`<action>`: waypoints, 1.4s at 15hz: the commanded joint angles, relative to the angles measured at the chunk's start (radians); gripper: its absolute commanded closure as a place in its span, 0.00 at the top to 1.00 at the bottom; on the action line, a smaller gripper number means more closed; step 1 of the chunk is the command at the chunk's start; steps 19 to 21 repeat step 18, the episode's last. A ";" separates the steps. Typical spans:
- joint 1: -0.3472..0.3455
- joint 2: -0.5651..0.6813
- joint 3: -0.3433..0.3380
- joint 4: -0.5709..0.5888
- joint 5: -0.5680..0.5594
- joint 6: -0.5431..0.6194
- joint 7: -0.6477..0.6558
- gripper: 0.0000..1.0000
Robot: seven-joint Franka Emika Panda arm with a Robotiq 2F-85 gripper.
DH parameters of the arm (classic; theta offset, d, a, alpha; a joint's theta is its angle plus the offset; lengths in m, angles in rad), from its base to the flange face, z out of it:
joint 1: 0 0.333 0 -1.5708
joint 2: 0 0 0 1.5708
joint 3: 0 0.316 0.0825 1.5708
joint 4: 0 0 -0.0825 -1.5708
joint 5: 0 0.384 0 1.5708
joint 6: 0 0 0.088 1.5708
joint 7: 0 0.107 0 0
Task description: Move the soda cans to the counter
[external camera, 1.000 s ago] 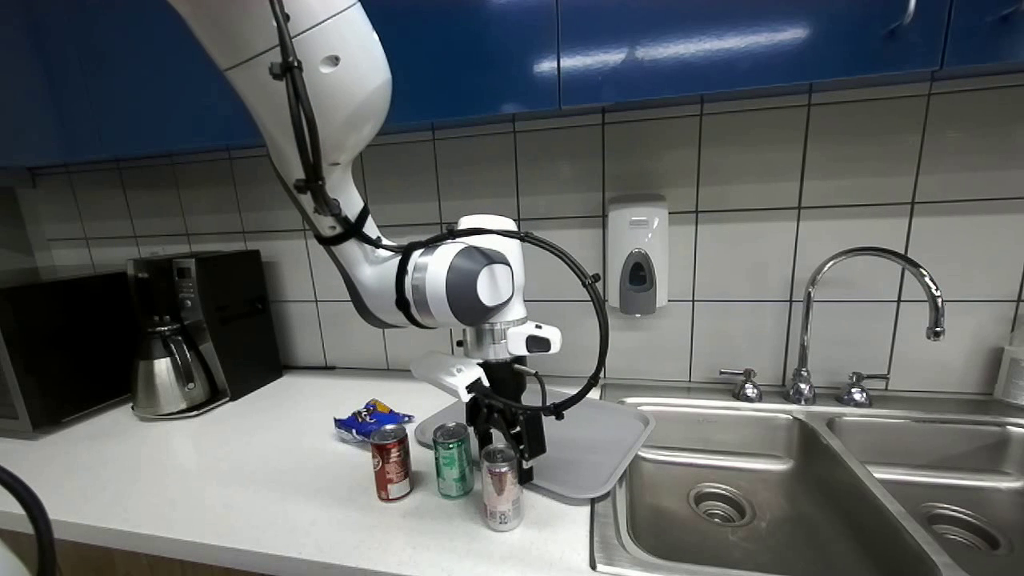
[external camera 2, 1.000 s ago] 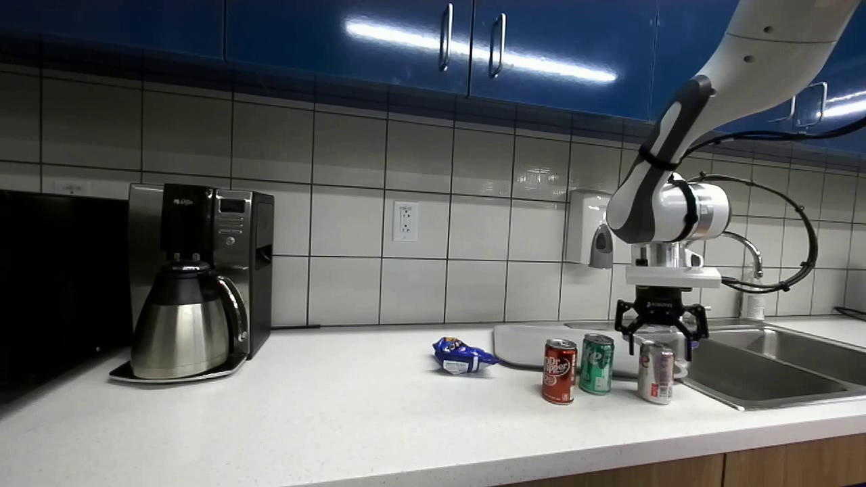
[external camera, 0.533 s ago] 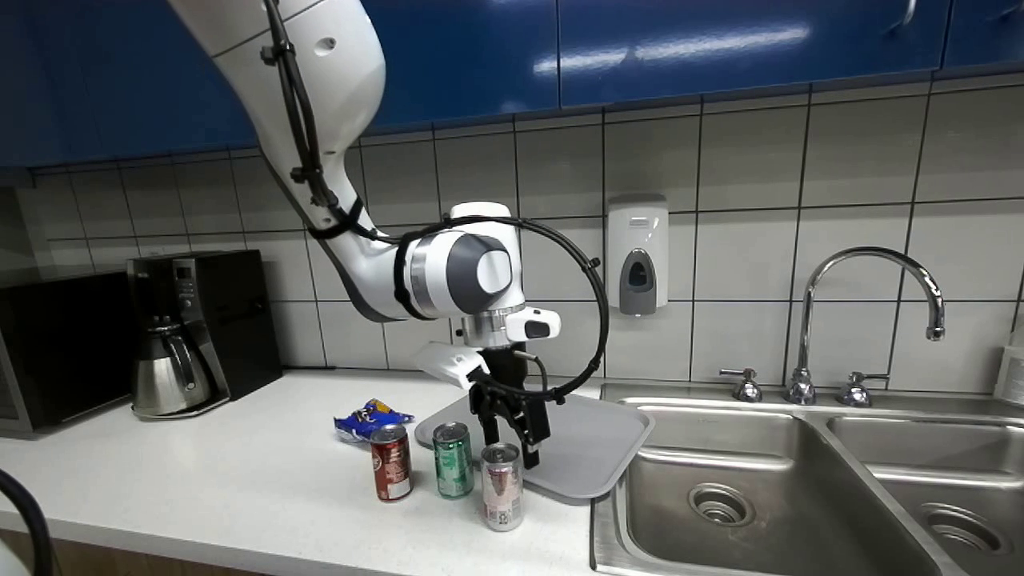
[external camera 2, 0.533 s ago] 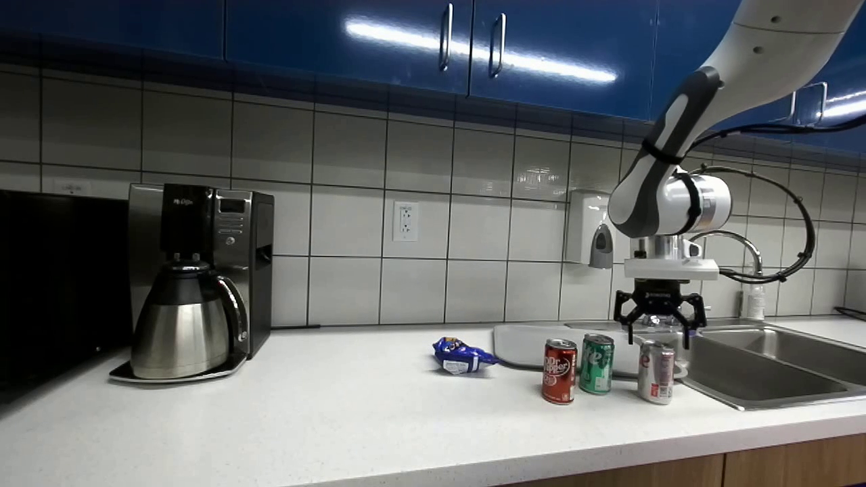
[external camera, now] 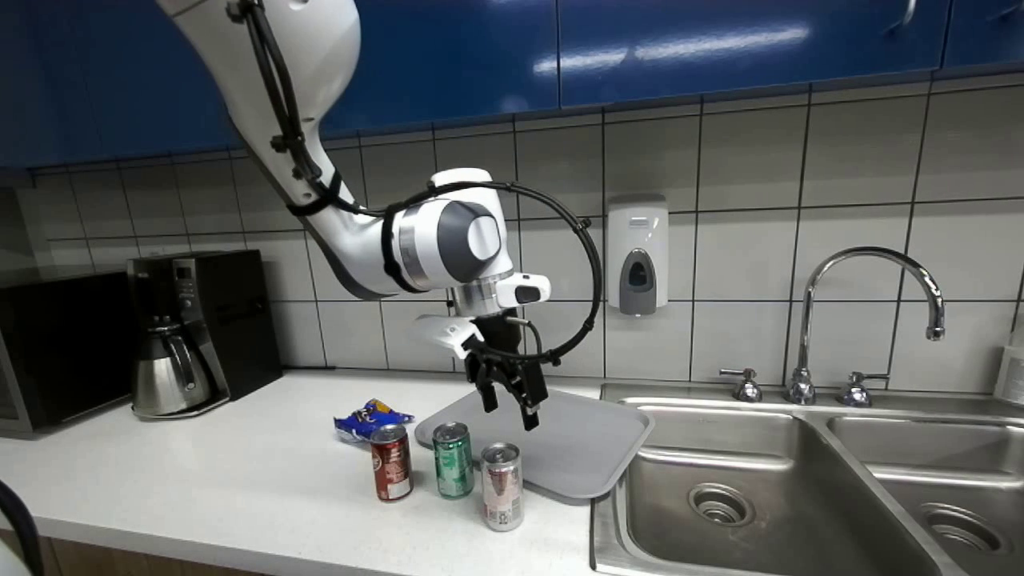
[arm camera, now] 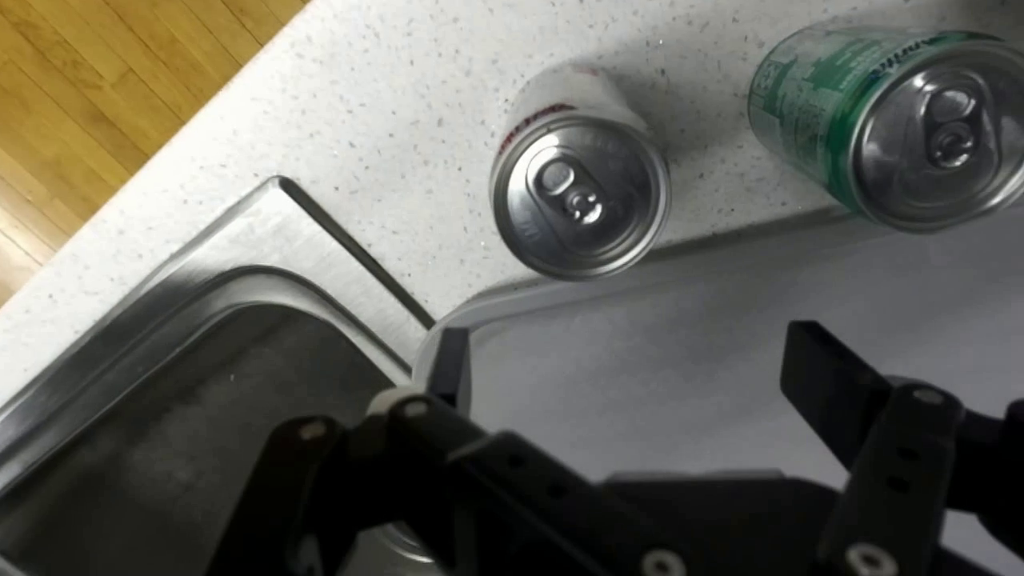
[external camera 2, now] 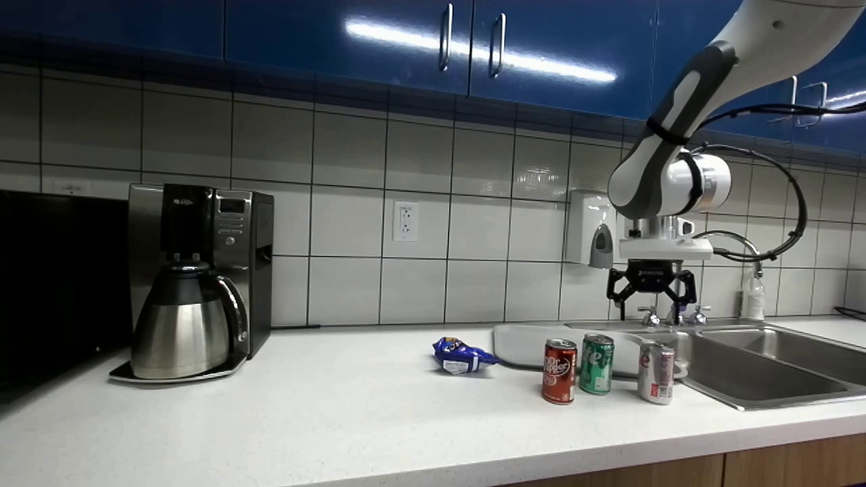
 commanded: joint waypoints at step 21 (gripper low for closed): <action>0.007 -0.174 0.166 -0.013 -0.002 -0.111 -0.147 1.00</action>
